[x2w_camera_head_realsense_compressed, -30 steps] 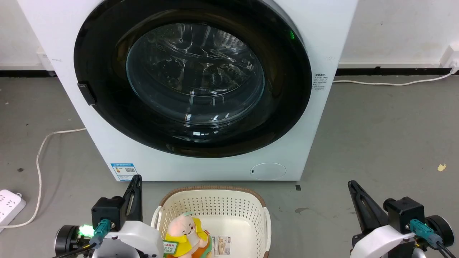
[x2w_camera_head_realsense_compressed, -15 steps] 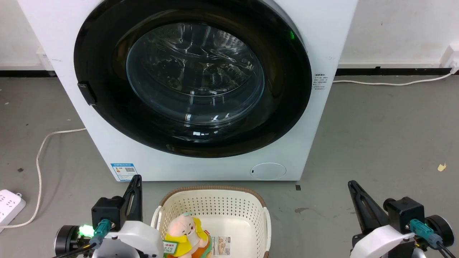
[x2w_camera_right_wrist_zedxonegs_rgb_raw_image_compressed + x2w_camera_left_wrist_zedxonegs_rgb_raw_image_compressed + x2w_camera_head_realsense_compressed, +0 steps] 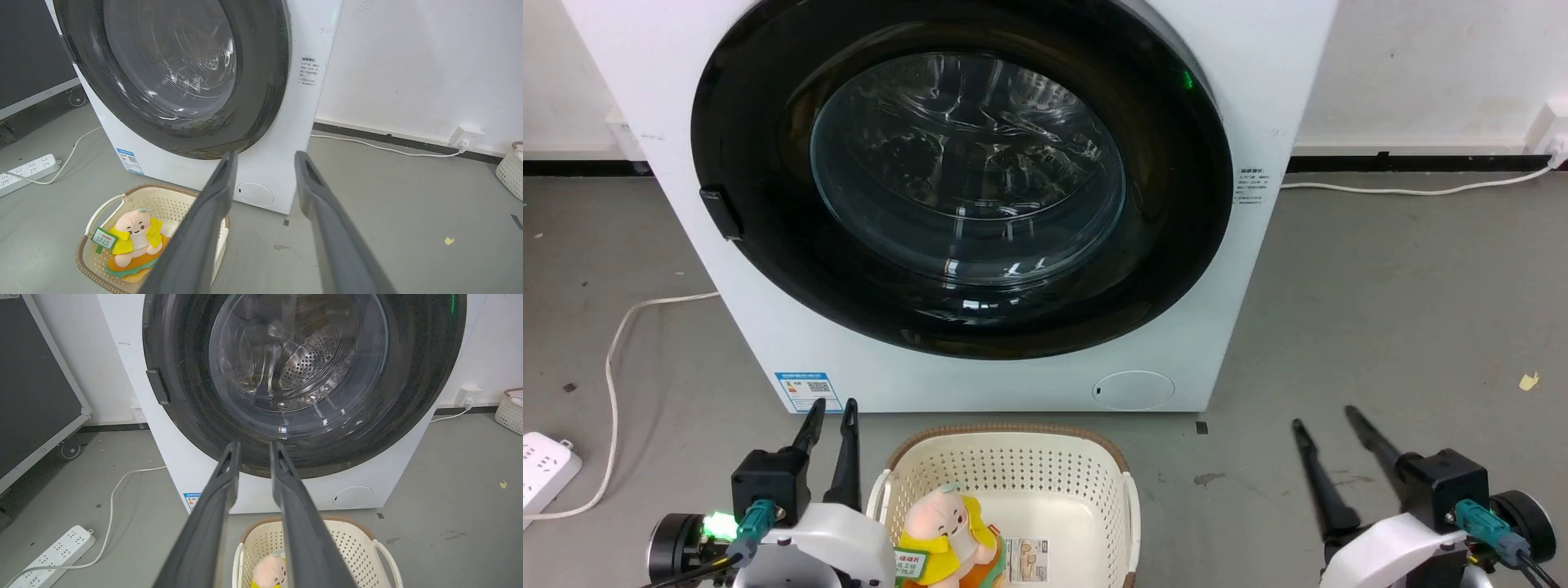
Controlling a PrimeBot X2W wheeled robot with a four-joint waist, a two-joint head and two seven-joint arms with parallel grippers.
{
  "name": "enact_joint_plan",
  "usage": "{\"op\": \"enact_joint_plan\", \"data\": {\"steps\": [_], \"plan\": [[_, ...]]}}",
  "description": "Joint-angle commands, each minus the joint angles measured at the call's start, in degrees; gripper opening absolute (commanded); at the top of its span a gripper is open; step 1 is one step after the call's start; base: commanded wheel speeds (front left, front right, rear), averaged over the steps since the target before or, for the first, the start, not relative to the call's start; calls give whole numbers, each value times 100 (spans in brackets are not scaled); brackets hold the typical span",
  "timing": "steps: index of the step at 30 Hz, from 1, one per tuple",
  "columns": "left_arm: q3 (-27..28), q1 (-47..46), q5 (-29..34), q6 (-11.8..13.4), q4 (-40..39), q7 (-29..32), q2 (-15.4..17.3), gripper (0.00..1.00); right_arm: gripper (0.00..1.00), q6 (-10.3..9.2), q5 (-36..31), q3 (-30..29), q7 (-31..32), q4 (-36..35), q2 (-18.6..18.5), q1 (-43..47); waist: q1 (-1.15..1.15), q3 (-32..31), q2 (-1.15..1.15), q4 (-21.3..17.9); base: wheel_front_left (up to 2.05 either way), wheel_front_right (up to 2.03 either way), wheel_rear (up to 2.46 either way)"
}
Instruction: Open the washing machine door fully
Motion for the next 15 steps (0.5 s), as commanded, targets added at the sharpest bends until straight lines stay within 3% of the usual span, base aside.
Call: {"op": "enact_joint_plan", "data": {"steps": [1, 15], "plan": [[-5, -1, -1, 2, 1, -9, 0, 100, 100, 0, 10, 0, -9, 0, 0, 1, 0, 1, 0, -1, 0, 0, 0], [-130, -27, -9, 48, 2, -177, 3, 100, 100, 1, 270, -59, -177, -15, 2, -38, 0, 49, 0, 2, 0, 0, 0]]}}
